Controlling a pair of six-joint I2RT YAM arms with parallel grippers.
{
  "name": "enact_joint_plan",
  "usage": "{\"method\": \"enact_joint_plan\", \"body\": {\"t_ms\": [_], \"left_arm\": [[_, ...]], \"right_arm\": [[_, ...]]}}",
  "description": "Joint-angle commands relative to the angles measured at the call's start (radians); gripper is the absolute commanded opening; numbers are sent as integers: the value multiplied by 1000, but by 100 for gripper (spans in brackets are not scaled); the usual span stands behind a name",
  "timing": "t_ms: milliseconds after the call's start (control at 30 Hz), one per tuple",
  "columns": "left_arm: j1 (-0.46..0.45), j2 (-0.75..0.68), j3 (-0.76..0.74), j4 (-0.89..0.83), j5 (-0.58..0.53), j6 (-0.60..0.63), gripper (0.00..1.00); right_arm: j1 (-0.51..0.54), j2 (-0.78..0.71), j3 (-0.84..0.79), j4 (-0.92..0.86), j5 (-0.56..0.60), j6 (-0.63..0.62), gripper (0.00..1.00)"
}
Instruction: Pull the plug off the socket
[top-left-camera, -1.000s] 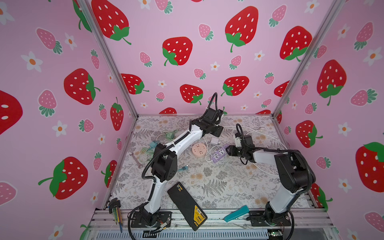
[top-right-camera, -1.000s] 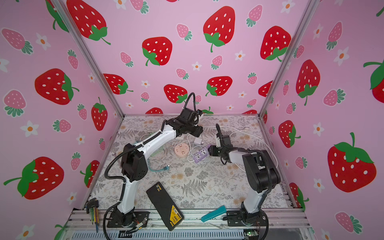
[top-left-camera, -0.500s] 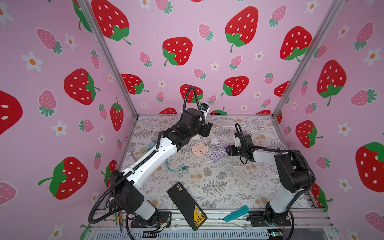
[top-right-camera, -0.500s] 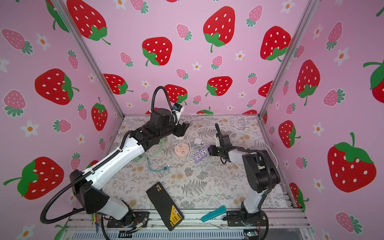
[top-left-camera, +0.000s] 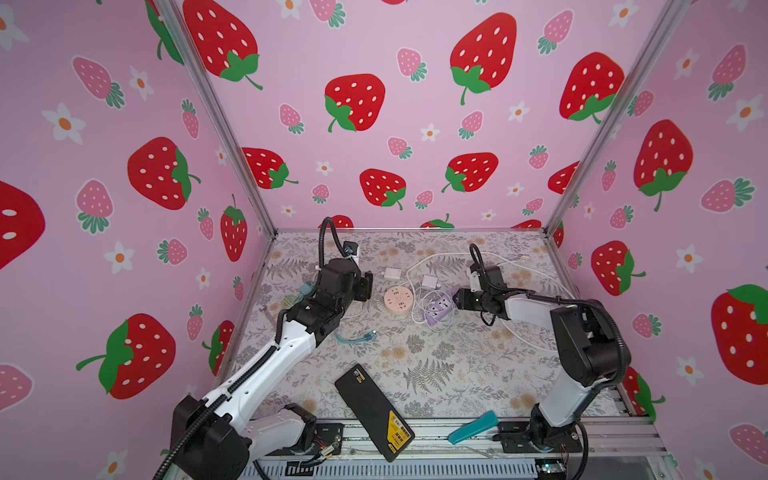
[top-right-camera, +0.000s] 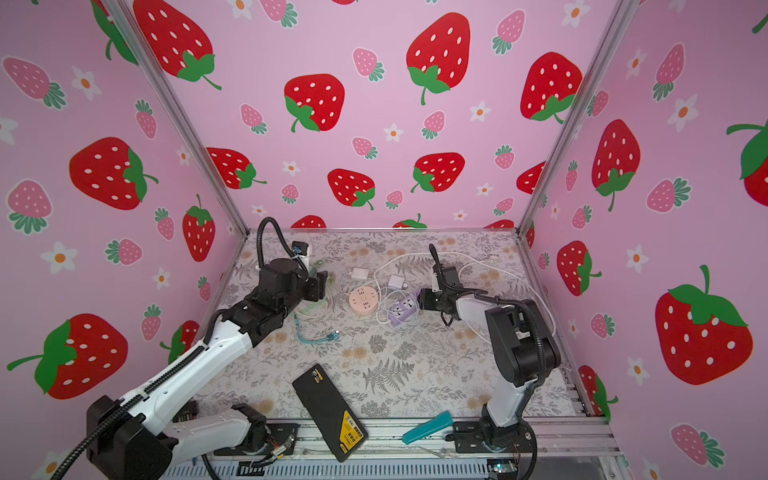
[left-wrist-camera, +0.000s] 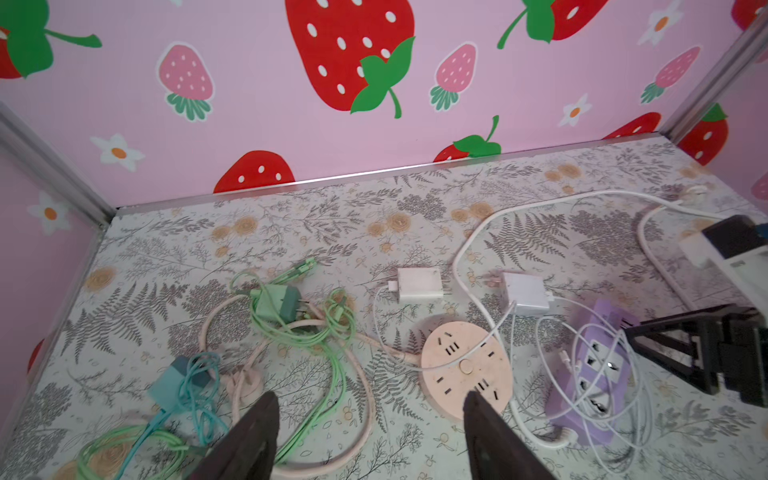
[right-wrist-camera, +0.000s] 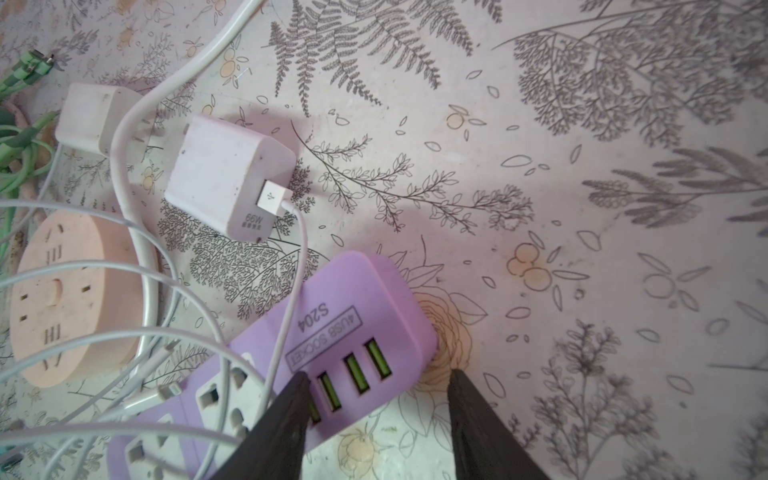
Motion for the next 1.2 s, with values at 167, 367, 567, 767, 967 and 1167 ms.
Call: {"method": "enact_joint_plan", "body": {"t_ms": [167, 367, 567, 767, 967, 1167], "left_arm": [[74, -94, -77, 27, 15, -14, 71], [150, -142, -152, 42, 10, -2, 71], [250, -168, -308, 158, -70, -11, 76], [262, -200, -500, 436, -153, 69, 92], [292, -137, -599, 584, -261, 87, 99], [334, -41, -659, 684, -299, 56, 99]], "right_arm": [[0, -90, 105, -88, -14, -43, 56], [-1, -264, 69, -69, 119, -59, 59], [-3, -537, -126, 102, 433, -76, 69], [-7, -669, -274, 181, 670, -101, 85], [-16, -769, -467, 361, 886, -137, 100], [-67, -728, -603, 544, 925, -201, 100]]}}
